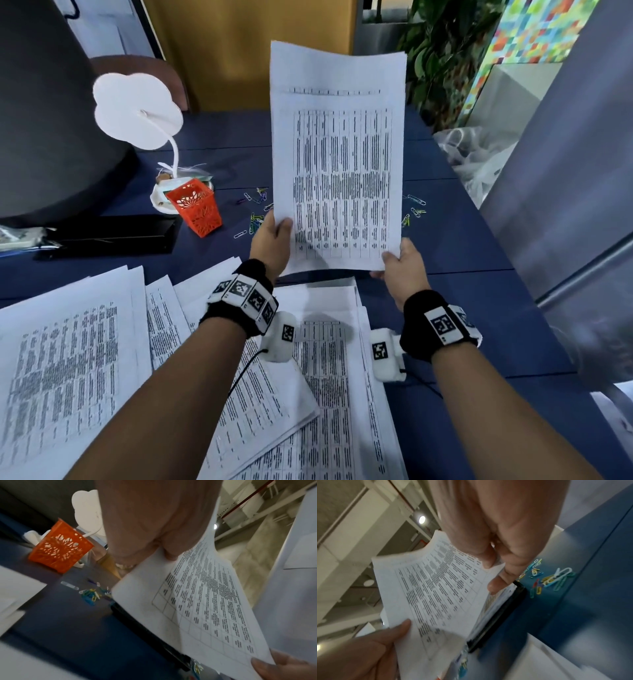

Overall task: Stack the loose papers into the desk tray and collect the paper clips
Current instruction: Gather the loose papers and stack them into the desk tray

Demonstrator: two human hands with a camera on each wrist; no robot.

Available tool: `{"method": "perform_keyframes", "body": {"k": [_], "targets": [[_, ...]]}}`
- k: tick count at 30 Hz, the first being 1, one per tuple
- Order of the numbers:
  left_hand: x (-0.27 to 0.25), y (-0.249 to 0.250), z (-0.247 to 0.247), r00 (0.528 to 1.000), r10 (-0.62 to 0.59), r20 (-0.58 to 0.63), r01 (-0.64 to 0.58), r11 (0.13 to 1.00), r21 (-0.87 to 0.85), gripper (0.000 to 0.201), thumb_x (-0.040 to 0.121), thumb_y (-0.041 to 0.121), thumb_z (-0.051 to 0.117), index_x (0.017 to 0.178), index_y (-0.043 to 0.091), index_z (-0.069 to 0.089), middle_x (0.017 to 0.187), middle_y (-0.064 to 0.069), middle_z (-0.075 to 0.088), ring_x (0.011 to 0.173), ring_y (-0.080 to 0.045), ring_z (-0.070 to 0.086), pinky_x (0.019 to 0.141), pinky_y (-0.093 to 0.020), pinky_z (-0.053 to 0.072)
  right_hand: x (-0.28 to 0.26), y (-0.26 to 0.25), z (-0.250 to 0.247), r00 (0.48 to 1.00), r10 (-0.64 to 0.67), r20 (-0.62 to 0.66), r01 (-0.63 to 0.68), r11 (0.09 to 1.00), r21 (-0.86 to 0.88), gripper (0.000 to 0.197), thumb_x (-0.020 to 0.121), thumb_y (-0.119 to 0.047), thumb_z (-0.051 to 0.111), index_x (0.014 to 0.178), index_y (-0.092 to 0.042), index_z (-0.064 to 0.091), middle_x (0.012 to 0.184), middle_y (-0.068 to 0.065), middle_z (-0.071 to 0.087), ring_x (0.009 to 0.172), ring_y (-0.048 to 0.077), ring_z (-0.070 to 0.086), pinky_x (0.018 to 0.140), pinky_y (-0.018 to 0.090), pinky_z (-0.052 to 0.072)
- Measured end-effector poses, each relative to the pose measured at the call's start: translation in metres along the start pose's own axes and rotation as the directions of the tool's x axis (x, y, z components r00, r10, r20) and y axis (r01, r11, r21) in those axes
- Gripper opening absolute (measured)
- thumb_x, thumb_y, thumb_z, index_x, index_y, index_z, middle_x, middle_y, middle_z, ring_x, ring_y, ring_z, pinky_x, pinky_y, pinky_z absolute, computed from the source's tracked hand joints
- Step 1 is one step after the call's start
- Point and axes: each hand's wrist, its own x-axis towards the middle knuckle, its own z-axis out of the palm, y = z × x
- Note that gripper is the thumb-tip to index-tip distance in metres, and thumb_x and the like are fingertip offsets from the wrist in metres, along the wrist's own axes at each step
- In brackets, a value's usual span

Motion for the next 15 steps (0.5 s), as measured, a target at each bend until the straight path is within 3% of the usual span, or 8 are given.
{"method": "perform_keyframes", "body": {"k": [2, 5, 8, 10, 11, 13, 15], "targets": [[0.012, 0.0, -0.005, 0.99, -0.045, 0.136, 0.044, 0.999, 0.015, 0.037, 0.095, 0.01, 0.05, 0.131, 0.01, 0.042, 0.113, 0.0, 0.058, 0.103, -0.02, 0.056, 0.085, -0.025, 0.044, 0.01, -0.007, 0.001, 1.0, 0.011, 0.004, -0.011, 0.999, 0.03, 0.022, 0.098, -0.005, 0.038, 0.117, -0.011, 0.046, 0.126, 0.008, 0.055, 0.063, 0.01, 0.065, 0.082, 0.049, 0.055], [0.025, 0.005, -0.011, 0.934, -0.183, 0.307, 0.184, 0.983, 0.026, 0.044, 0.094, 0.007, 0.05, 0.132, 0.021, 0.035, 0.125, -0.003, 0.054, 0.105, -0.027, 0.058, 0.072, -0.043, 0.057, 0.024, -0.023, 0.003, 1.0, -0.01, 0.01, 0.01, 0.997, 0.082, 0.018, 0.098, -0.002, 0.038, 0.106, -0.015, 0.047, 0.124, 0.007, 0.055, 0.072, 0.013, 0.062, 0.078, 0.042, 0.056], [0.041, 0.021, -0.011, 0.957, -0.169, 0.237, 0.167, 0.986, 0.025, 0.028, 0.094, 0.007, 0.048, 0.119, 0.019, 0.042, 0.116, -0.006, 0.056, 0.087, -0.027, 0.062, 0.053, -0.031, 0.058, 0.039, -0.039, 0.007, 0.999, -0.034, -0.001, 0.034, 0.99, 0.135, 0.023, 0.097, 0.001, 0.039, 0.104, -0.018, 0.05, 0.108, -0.002, 0.063, 0.083, 0.015, 0.062, 0.064, 0.027, 0.056], [0.053, 0.032, -0.01, 0.98, -0.128, 0.154, 0.125, 0.992, 0.035, 0.015, 0.094, 0.006, 0.049, 0.105, 0.012, 0.043, 0.101, -0.008, 0.056, 0.063, -0.023, 0.057, 0.04, -0.022, 0.049, 0.049, -0.049, 0.01, 0.999, -0.044, -0.026, 0.048, 0.983, 0.177, 0.025, 0.096, 0.003, 0.041, 0.104, -0.017, 0.053, 0.1, -0.006, 0.064, 0.08, 0.013, 0.061, 0.054, 0.019, 0.054], [0.06, 0.036, -0.009, 0.985, -0.113, 0.134, 0.108, 0.993, 0.048, 0.012, 0.093, 0.007, 0.049, 0.102, 0.011, 0.043, 0.099, -0.008, 0.056, 0.058, -0.021, 0.055, 0.038, -0.02, 0.047, 0.054, -0.053, 0.011, 0.998, -0.05, -0.039, 0.056, 0.981, 0.186, 0.024, 0.095, 0.003, 0.042, 0.102, -0.017, 0.054, 0.1, -0.005, 0.064, 0.077, 0.012, 0.061, 0.051, 0.018, 0.053], [0.076, 0.039, -0.007, 0.983, -0.1, 0.156, 0.085, 0.991, 0.105, 0.014, 0.092, 0.006, 0.051, 0.104, 0.009, 0.043, 0.106, -0.012, 0.056, 0.065, -0.024, 0.059, 0.043, -0.022, 0.053, 0.065, -0.06, 0.012, 0.995, -0.072, -0.066, 0.082, 0.982, 0.17, 0.024, 0.095, 0.001, 0.044, 0.093, -0.02, 0.056, 0.104, 0.0, 0.065, 0.071, 0.012, 0.06, 0.048, 0.018, 0.05], [0.088, 0.04, -0.006, 0.967, -0.114, 0.228, 0.077, 0.984, 0.163, 0.027, 0.091, 0.002, 0.051, 0.116, 0.01, 0.042, 0.116, -0.015, 0.052, 0.079, -0.03, 0.063, 0.056, -0.032, 0.06, 0.076, -0.064, 0.013, 0.992, -0.089, -0.086, 0.098, 0.988, 0.119, 0.021, 0.094, -0.004, 0.046, 0.093, -0.022, 0.057, 0.106, 0.004, 0.066, 0.069, 0.013, 0.058, 0.046, 0.019, 0.047]]}}
